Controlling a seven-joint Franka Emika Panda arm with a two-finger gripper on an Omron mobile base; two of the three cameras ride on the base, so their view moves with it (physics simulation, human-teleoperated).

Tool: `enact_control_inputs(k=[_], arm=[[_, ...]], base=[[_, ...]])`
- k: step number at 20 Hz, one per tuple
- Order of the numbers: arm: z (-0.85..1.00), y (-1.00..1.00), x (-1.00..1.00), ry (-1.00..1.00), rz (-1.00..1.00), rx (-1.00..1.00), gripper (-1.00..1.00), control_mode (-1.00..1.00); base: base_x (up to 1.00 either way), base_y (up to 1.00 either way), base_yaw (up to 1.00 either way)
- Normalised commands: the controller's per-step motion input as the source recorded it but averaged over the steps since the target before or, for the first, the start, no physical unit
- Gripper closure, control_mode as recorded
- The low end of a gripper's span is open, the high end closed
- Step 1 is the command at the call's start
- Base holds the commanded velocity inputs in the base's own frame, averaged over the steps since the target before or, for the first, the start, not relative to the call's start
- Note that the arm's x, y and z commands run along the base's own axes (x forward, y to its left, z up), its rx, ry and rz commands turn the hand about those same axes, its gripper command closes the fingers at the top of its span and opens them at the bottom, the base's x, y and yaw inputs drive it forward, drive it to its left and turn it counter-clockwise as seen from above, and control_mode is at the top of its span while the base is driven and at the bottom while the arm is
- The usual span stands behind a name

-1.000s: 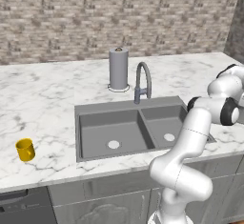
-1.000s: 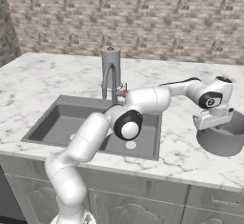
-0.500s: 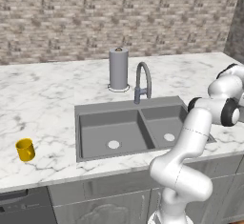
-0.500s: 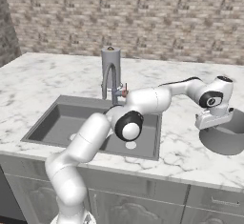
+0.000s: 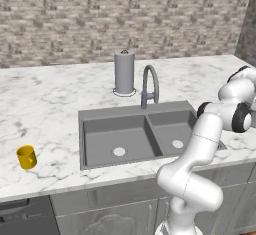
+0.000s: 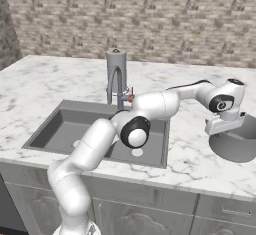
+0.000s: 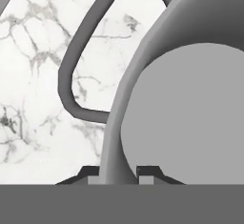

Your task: Place the pot in the left basin and the mug in the right basin of the sink.

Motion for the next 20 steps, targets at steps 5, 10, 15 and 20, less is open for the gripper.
enact_control_inputs(k=[5,10,15,20], arm=[[0.16,0.0,-0.03,0.0,0.02,0.0,1.0,-1.0],[0.05,0.03,-0.21,0.0,0.04,0.0,1.0,-1.0],[0.04,0.18,-0.23,-0.02,0.04,0.0,1.0,-1.0],[0.13,0.28,-0.14,-0.05,0.06,-0.01,1.0,-1.0]], base=[[0.0,0.0,0.0],[0.0,0.0,0.0],[0.0,0.0,0.0],[0.0,0.0,0.0]])
